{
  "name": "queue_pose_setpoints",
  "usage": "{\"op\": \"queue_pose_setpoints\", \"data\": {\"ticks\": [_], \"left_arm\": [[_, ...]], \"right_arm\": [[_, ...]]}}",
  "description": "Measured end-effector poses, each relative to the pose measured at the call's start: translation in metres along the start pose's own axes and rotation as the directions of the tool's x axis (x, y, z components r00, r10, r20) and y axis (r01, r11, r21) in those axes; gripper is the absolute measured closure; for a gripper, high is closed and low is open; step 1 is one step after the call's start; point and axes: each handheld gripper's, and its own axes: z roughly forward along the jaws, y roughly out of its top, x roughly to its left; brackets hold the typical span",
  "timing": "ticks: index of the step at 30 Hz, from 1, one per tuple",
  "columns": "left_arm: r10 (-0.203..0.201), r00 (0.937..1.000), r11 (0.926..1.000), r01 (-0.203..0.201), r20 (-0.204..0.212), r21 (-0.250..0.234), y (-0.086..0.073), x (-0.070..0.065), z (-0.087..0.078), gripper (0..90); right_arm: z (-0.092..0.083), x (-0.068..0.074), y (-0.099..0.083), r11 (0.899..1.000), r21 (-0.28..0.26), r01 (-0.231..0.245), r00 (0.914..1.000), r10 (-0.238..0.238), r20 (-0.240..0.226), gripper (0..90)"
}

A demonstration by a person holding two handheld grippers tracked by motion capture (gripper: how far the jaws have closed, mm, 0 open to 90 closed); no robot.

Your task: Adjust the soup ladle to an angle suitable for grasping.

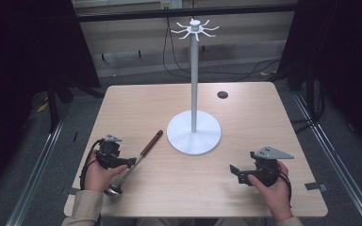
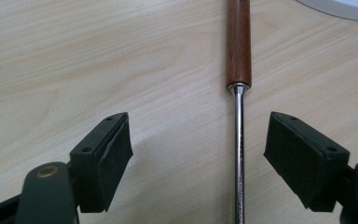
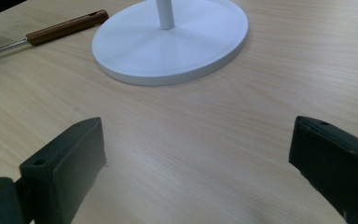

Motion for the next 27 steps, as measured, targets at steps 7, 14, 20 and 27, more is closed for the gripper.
{"op": "queue_pose_setpoints", "data": {"ticks": [7,14,20,27], "left_arm": [[0.021,0.9997,0.9998,-0.021,0.008,-0.006,0.004,-0.007,0.000,26.8],[0.049,0.9983,0.9988,-0.049,0.032,-0.010,0.012,-0.016,0.004,50.5],[0.070,0.9966,0.9975,-0.070,0.043,-0.001,0.019,-0.022,0.008,65.8],[0.080,0.9952,0.9965,-0.081,0.056,0.020,0.029,-0.029,-0.001,69.3]], "right_arm": [[0.003,-0.003,0.002,1.000,0.003,0.004,0.9999,-0.004,0.009,3.8],[0.007,-0.003,0.004,1.000,0.008,0.016,0.9999,-0.016,0.000,4.7],[0.005,-0.003,0.003,1.000,0.005,0.012,0.9999,-0.012,-0.002,5.0],[0.001,-0.002,0.002,1.000,-0.001,0.015,0.9999,-0.015,-0.007,5.0]]}}
